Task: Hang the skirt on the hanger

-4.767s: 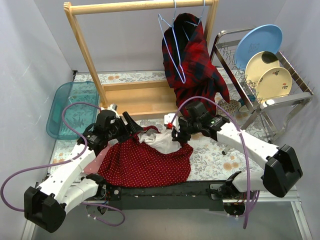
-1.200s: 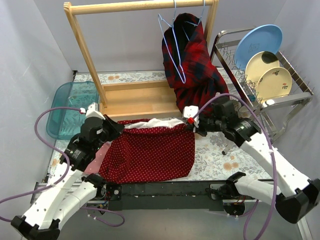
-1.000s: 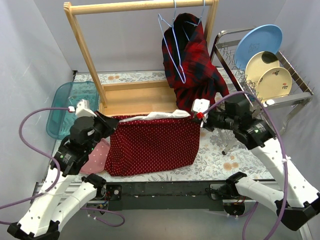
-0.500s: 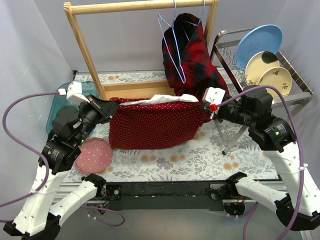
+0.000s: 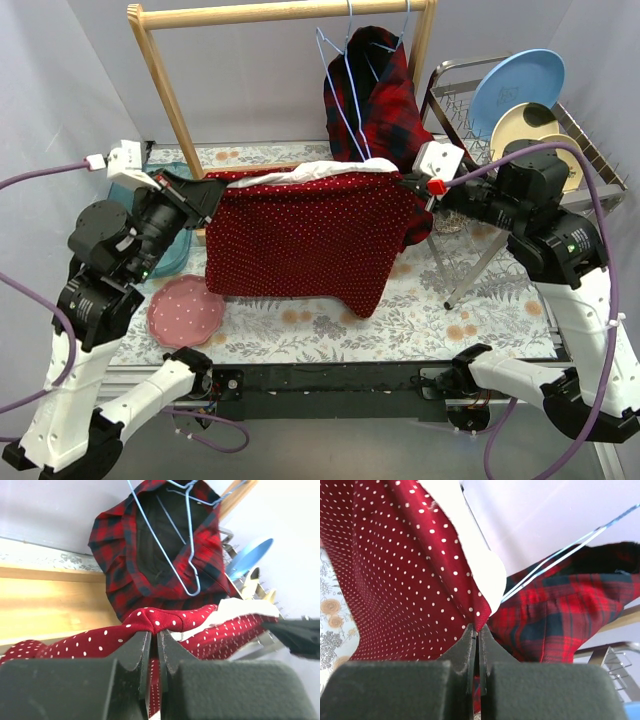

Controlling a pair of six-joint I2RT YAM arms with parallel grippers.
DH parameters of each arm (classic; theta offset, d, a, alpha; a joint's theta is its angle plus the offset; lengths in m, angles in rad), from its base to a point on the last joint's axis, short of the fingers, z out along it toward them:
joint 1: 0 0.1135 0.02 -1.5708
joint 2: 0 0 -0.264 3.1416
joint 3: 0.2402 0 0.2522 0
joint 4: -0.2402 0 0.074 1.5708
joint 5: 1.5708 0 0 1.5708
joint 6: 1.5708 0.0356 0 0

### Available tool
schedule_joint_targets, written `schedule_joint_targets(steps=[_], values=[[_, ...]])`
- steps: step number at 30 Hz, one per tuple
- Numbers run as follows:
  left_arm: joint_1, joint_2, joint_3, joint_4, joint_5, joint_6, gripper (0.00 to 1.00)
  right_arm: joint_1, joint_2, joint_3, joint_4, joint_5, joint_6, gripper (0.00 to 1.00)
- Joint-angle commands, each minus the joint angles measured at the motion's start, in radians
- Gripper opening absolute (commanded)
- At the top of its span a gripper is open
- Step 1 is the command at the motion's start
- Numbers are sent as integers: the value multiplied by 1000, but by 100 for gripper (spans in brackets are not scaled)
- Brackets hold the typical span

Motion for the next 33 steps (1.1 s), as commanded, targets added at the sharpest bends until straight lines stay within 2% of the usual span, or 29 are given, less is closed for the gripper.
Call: schedule_joint_targets(steps=[1, 8, 12, 17, 21, 24, 26, 30, 33], values=[[6, -65, -20, -42, 38, 8, 0, -5, -7, 89, -34, -32, -30, 1], [6, -133, 6, -131, 255, -17, 0, -5, -96, 132, -297, -231, -129, 1], [6, -133, 74, -171, 273, -17, 0, -25, -145, 111, -314, -260, -128, 1], [6, -159, -41, -76, 342, -38, 0, -25, -153, 57, -280, -224, -94, 1], [6, -165, -187, 13, 336, -80, 0, -25, -148, -99, -167, -199, -76, 1], [6, -165, -339, 82, 284, -112, 0, -25, -131, -317, -53, -165, -45, 1], [6, -156, -457, 129, 232, -127, 0, -25, -99, -465, 83, -112, -31, 1], [9, -79, -603, 234, 70, -146, 0, -25, -36, -602, 293, -3, -36, 1], [34, 46, -655, 326, 51, -170, 0, -25, 15, -648, 411, 59, -40, 1]])
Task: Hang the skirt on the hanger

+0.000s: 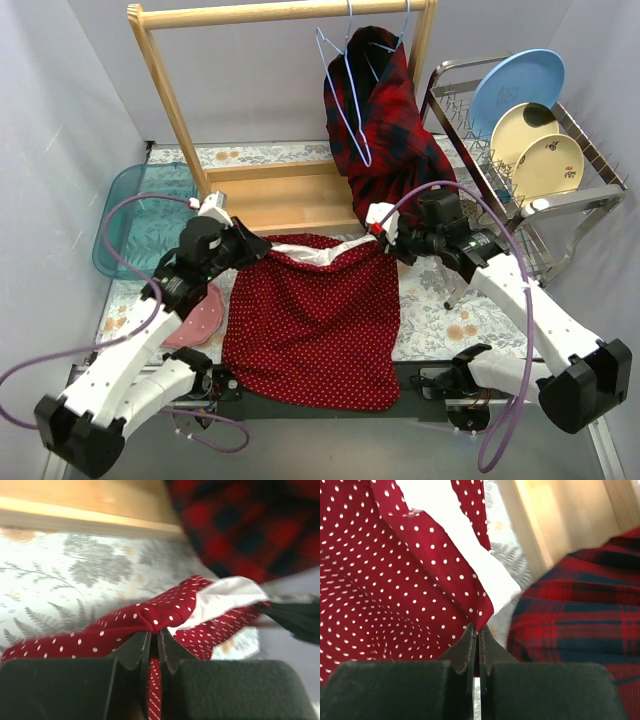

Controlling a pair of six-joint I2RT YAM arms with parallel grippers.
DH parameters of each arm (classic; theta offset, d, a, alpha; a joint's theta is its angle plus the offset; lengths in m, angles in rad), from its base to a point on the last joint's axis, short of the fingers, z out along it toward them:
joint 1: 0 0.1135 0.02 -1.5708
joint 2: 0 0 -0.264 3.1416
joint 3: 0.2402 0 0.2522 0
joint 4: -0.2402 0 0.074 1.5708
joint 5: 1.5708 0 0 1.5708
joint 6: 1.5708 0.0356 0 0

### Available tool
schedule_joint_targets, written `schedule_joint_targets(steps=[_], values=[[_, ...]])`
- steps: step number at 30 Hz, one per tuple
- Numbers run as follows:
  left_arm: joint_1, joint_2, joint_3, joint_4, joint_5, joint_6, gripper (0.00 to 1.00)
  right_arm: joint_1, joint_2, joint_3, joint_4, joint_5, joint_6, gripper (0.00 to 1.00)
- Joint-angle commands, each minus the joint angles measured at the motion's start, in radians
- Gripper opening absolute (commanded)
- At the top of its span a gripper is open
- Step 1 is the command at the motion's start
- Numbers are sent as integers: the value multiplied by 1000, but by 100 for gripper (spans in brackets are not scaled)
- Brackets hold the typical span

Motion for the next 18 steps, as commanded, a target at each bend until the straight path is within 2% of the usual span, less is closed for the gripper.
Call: schedule_joint_targets(steps=[1, 5, 9, 15, 18], values=[[39, 159, -56, 210, -96, -39, 0, -4, 21, -30, 314, 117, 7, 1], [125, 311, -97, 331, -4, -81, 0, -4, 86, -78, 400, 142, -8, 1], [241, 346, -160, 416, 88, -120, 0, -4, 123, -103, 424, 136, 0, 1], [268, 297, -148, 369, 69, -105, 0, -4, 109, -152, 423, 94, -13, 1], [268, 277, -145, 310, 72, -97, 0, -4, 94, -164, 365, 22, -49, 1]])
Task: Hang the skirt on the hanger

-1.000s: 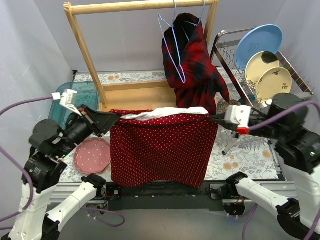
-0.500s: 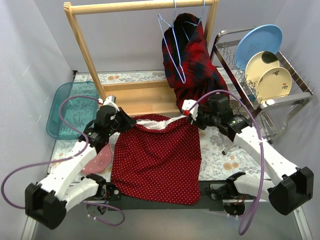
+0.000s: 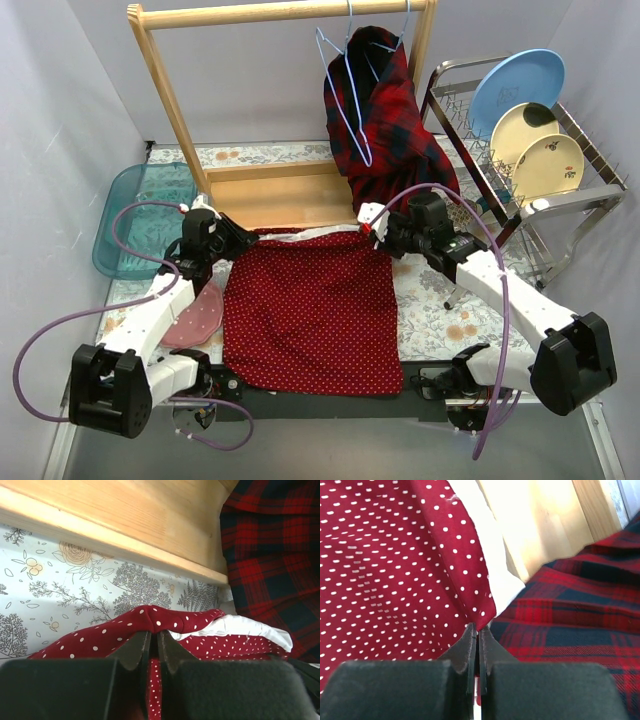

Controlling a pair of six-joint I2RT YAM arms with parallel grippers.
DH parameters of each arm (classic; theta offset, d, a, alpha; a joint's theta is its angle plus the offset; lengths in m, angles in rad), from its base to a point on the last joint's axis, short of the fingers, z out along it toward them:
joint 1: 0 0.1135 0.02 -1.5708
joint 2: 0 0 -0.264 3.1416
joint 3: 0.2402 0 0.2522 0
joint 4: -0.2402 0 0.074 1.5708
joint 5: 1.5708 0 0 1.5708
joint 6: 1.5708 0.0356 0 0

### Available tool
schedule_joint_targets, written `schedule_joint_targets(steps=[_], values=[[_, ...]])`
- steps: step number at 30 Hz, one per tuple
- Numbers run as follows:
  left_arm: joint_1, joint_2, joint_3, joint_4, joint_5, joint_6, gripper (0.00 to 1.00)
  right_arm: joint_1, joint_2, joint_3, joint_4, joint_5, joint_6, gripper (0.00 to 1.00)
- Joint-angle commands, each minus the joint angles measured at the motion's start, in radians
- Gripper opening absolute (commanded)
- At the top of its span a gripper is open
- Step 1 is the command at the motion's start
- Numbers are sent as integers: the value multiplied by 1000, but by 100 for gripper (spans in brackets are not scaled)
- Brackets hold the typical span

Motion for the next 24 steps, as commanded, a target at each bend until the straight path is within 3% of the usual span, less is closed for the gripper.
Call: schedule_joint_targets(steps=[1, 12, 20, 23, 24], values=[[10, -77, 16, -44, 10, 15, 0, -4, -42, -17, -39, -103, -66, 1], [13, -339, -108, -337, 184, -60, 1, -4, -166, -106, -377, -361, -293, 1], [-7, -355, -188, -475, 399, -68, 5, -4, -156, -138, -609, -442, -493, 1], [-17, -333, -168, -507, 445, -31, 14, -4, -150, -138, -700, -467, -559, 6], [-17, -335, -147, -516, 465, -4, 32, -4, -148, -138, -712, -467, -565, 16]])
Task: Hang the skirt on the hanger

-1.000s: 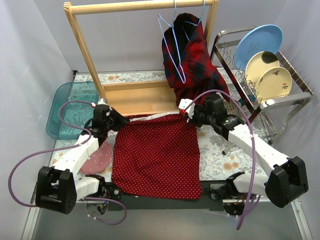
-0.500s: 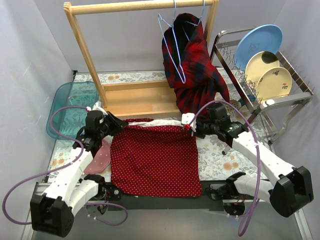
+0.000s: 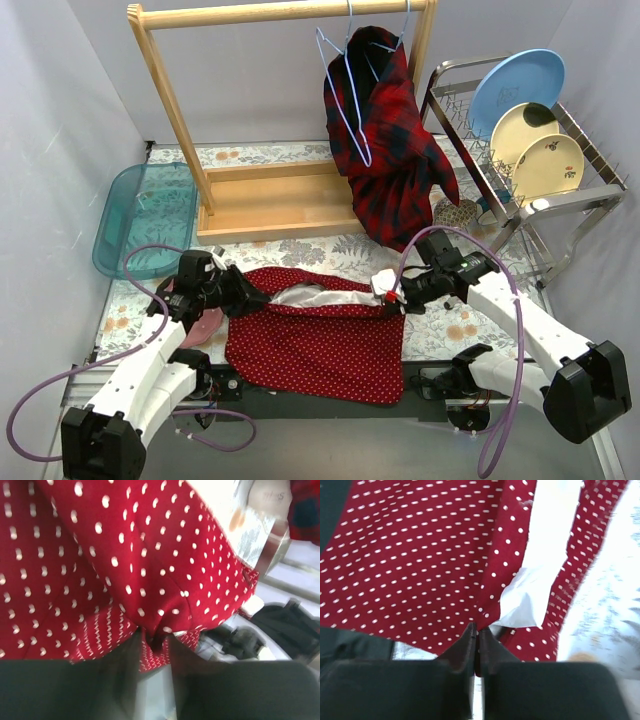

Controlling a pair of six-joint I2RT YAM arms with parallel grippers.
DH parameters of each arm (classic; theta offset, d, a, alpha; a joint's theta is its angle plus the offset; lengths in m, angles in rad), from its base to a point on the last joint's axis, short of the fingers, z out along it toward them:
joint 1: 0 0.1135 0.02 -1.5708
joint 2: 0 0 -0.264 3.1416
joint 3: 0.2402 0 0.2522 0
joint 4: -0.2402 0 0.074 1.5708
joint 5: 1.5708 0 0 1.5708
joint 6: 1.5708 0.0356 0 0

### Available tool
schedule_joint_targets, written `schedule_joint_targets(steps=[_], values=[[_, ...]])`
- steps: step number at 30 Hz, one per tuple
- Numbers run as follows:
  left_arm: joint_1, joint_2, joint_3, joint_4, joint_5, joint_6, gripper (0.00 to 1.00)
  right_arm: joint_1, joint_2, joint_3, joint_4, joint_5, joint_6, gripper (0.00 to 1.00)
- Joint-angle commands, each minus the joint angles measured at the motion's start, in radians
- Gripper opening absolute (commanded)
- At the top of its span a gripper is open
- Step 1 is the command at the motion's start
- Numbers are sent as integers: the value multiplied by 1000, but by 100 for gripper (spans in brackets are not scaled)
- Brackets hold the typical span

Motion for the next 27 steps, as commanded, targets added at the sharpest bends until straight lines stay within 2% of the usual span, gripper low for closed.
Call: schedule_joint_targets(steps=[1, 2, 3, 5, 6, 12, 14, 16, 19, 21, 22, 25, 27], values=[[-13, 0, 50, -88, 139, 63, 44, -4, 7, 4, -174, -60, -122, 22], [-13, -5, 63, -94, 172, 71, 55, -4, 6, 7, -184, -57, -129, 30], [-15, -15, 78, -100, 173, 73, 66, -4, 1, 13, -198, -44, -132, 50], [-22, -24, 122, -122, 170, 103, 71, -4, -23, 62, -227, -25, -107, 61], [-24, -28, 139, -132, 141, 117, 73, -4, -36, 88, -232, -2, -93, 63], [-24, -55, 267, -134, 42, 228, 81, -4, -85, 222, -90, 61, 158, 64], [-24, -31, 262, -102, 39, 251, 82, -4, -35, 214, -44, 33, 232, 61], [-24, 1, 242, -77, 67, 257, 83, 8, 10, 167, 45, -14, 330, 54], [-50, 35, 189, -48, 53, 263, 94, 75, 72, 98, 179, 105, 431, 50], [-120, 48, 186, -53, 0, 255, 96, 94, 82, 78, 223, 175, 457, 52], [-190, 54, 187, -51, -28, 251, 96, 98, 82, 64, 231, 191, 462, 52], [-323, 106, 212, -76, -189, 225, 96, 129, 92, 36, 246, 235, 464, 56], [-369, 133, 235, -108, -316, 212, 93, 155, 108, 21, 250, 268, 464, 56]])
